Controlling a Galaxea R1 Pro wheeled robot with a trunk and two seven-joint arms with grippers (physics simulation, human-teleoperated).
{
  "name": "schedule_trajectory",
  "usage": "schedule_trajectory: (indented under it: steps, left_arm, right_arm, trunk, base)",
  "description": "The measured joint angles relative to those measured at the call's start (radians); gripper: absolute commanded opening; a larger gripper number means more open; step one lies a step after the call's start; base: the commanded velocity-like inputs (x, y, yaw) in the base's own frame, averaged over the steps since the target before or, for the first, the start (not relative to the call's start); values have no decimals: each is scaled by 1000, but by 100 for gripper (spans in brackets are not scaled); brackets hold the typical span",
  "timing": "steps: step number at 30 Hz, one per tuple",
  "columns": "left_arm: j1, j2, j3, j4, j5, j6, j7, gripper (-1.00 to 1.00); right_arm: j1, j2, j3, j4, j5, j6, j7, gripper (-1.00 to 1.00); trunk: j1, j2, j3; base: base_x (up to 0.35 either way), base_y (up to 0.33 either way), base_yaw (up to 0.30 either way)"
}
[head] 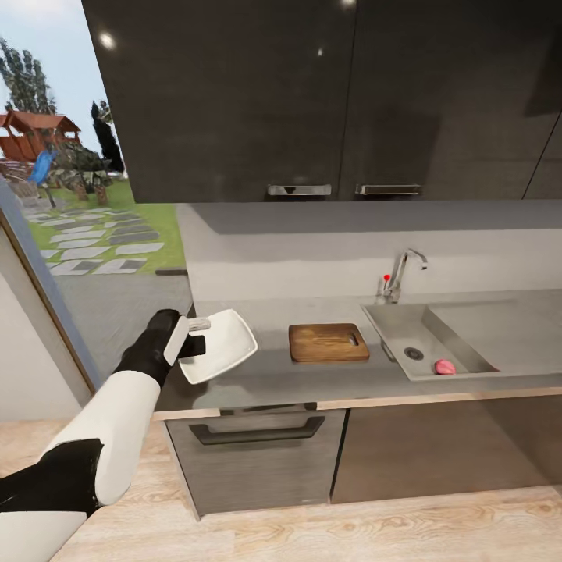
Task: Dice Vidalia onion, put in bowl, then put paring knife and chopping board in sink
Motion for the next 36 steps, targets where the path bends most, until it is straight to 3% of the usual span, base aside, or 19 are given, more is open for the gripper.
schedule_trajectory:
  steps: [7,28,36]
  left_arm:
    - [0,-5,-9,0,-7,6,128,-100]
    - [0,-3,-10,-3,-3,5,138,-100]
    - [0,-2,-9,-2,-2,4,138,-100]
  right_arm:
    - [0,1,0,1,0,1,1,100]
    - [0,0,0,2,-1,1,0,100]
    - [0,2,0,10,-1,1,0,100]
  trunk:
    - [0,0,0]
    - [0,0,0]
    - [0,0,0]
  base:
    - [0,0,0]
    - [3,0,0]
    - [183,0,0]
